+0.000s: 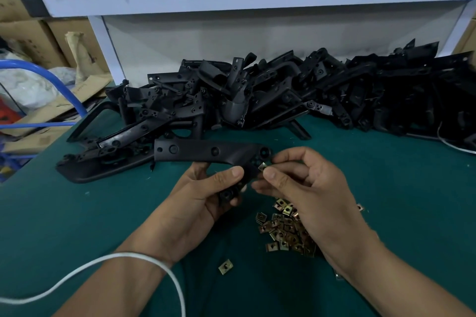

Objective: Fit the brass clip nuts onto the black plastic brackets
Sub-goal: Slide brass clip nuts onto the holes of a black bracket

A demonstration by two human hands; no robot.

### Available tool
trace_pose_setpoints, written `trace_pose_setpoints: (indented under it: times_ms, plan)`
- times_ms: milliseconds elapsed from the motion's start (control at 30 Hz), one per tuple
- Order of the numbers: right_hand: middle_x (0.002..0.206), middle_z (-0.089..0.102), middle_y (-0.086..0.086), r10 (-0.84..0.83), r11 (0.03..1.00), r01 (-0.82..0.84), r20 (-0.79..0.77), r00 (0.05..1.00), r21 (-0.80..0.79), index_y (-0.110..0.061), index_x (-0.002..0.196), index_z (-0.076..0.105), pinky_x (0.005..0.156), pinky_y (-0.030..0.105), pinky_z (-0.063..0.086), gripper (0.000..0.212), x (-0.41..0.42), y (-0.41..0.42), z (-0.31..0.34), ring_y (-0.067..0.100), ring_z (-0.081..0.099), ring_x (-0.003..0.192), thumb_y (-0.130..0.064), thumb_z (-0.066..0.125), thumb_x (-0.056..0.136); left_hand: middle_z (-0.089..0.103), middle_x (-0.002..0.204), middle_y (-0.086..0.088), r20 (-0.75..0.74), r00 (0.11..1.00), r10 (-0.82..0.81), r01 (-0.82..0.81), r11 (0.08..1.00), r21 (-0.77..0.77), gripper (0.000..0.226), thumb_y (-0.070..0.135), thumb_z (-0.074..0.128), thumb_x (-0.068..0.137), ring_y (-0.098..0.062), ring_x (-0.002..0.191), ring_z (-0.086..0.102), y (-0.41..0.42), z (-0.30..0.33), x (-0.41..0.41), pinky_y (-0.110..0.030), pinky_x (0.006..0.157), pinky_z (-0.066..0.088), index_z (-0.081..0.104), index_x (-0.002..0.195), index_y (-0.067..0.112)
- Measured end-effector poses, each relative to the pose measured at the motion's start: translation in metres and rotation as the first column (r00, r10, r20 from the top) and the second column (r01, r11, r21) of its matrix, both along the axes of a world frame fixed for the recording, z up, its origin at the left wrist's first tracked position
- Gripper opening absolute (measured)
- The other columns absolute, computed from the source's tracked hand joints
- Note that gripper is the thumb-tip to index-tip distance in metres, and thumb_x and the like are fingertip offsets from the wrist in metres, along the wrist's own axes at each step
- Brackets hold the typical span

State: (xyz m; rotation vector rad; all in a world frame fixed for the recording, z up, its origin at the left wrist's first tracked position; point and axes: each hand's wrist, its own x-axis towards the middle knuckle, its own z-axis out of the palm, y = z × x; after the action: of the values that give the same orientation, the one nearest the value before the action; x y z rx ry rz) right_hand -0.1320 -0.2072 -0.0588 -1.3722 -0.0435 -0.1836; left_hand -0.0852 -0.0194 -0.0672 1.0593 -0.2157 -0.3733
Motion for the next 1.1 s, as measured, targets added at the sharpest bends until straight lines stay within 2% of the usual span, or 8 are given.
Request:
trace_pose_setpoints:
  times_ms: [233, 433, 567, 767, 867, 933, 1000, 1100]
  plan:
    - [0.093, 0.082, 0.006, -0.036, 0.999, 0.036, -0.013, 0.999, -0.014, -0.009, 0.108, 0.066, 0.080, 0.015, 0.058, 0.019, -0.004, 0.002, 0.003, 0.019, 0.080, 0.091, -0.012, 0.077, 0.094, 0.072, 0.104, -0.014, -0.024, 1.000, -0.006, 0.006, 1.000, 0.001, 0.053, 0.010, 0.084, 0.073, -0.019, 0.074, 0.067, -0.002, -0.001, 0.000, -0.028, 0.060, 0.054, 0.067, 0.123, 0.014]
    - [0.090, 0.082, -0.001, -0.042, 0.985, 0.044, 0.012, 0.999, -0.169, -0.014, 0.105, 0.064, 0.076, 0.010, 0.054, 0.018, -0.005, -0.002, 0.008, 0.010, 0.079, 0.087, -0.015, 0.078, 0.093, 0.072, 0.119, -0.017, -0.049, 0.996, -0.072, 0.073, 0.997, 0.022, 0.050, 0.009, 0.084, 0.077, -0.021, 0.082, 0.069, 0.001, 0.000, 0.001, -0.029, 0.062, 0.054, 0.067, 0.125, 0.012]
    - [0.088, 0.082, 0.000, 0.003, 0.975, 0.001, 0.015, 1.000, -0.223, -0.014, 0.108, 0.058, 0.075, 0.012, 0.055, 0.027, -0.005, -0.007, 0.012, 0.013, 0.080, 0.085, -0.012, 0.079, 0.091, 0.068, 0.129, -0.022, -0.077, 0.986, -0.147, 0.152, 0.987, 0.058, 0.060, 0.010, 0.087, 0.076, -0.030, 0.099, 0.068, 0.004, 0.001, 0.001, -0.029, 0.062, 0.052, 0.062, 0.131, 0.010]
    - [0.090, 0.082, -0.003, 0.044, 0.944, -0.027, 0.042, 0.998, -0.329, -0.028, 0.114, 0.060, 0.078, 0.017, 0.056, 0.036, -0.003, -0.013, 0.016, 0.011, 0.079, 0.088, -0.033, 0.080, 0.084, 0.073, 0.115, -0.014, -0.088, 0.985, -0.149, 0.152, 0.988, 0.024, 0.065, 0.007, 0.088, 0.073, -0.021, 0.080, 0.070, 0.005, 0.001, 0.001, -0.028, 0.060, 0.052, 0.060, 0.131, 0.010]
    - [0.093, 0.079, -0.017, -0.017, 0.820, 0.059, 0.078, 0.997, -0.569, -0.038, 0.107, 0.067, 0.079, 0.017, 0.054, 0.022, 0.001, -0.020, 0.013, 0.000, 0.074, 0.093, -0.046, 0.075, 0.089, 0.073, 0.109, -0.008, -0.102, 0.992, -0.079, 0.076, 0.997, -0.029, 0.052, 0.009, 0.085, 0.078, -0.019, 0.081, 0.068, 0.004, -0.001, 0.003, -0.027, 0.061, 0.052, 0.065, 0.126, 0.015]
    - [0.097, 0.072, -0.021, -0.092, 0.587, 0.167, 0.139, 0.986, -0.792, -0.039, 0.102, 0.071, 0.081, 0.016, 0.052, 0.008, 0.004, -0.027, 0.008, -0.004, 0.065, 0.100, -0.044, 0.070, 0.096, 0.072, 0.104, -0.005, -0.132, 0.991, 0.011, -0.022, 0.997, -0.078, 0.038, 0.009, 0.082, 0.081, -0.017, 0.079, 0.068, 0.005, -0.002, 0.007, -0.025, 0.057, 0.050, 0.069, 0.115, 0.017]
    - [0.098, 0.064, -0.020, -0.108, 0.345, 0.181, 0.153, 0.982, -0.921, -0.038, 0.104, 0.074, 0.082, 0.016, 0.046, 0.017, 0.004, -0.029, 0.001, -0.002, 0.054, 0.103, -0.050, 0.064, 0.098, 0.071, 0.096, -0.004, -0.164, 0.983, 0.078, -0.099, 0.988, -0.122, 0.028, 0.012, 0.078, 0.082, -0.016, 0.078, 0.067, 0.007, -0.003, 0.012, -0.023, 0.053, 0.047, 0.070, 0.109, 0.015]
    - [0.097, 0.060, -0.019, -0.128, 0.250, 0.182, 0.154, 0.980, -0.951, -0.036, 0.101, 0.075, 0.077, 0.013, 0.039, 0.027, 0.003, -0.022, -0.006, 0.001, 0.049, 0.101, -0.059, 0.063, 0.095, 0.070, 0.093, -0.004, -0.178, 0.979, 0.097, -0.125, 0.980, -0.155, 0.020, 0.017, 0.078, 0.079, -0.014, 0.079, 0.065, 0.006, -0.004, 0.015, -0.020, 0.058, 0.049, 0.076, 0.098, 0.013]
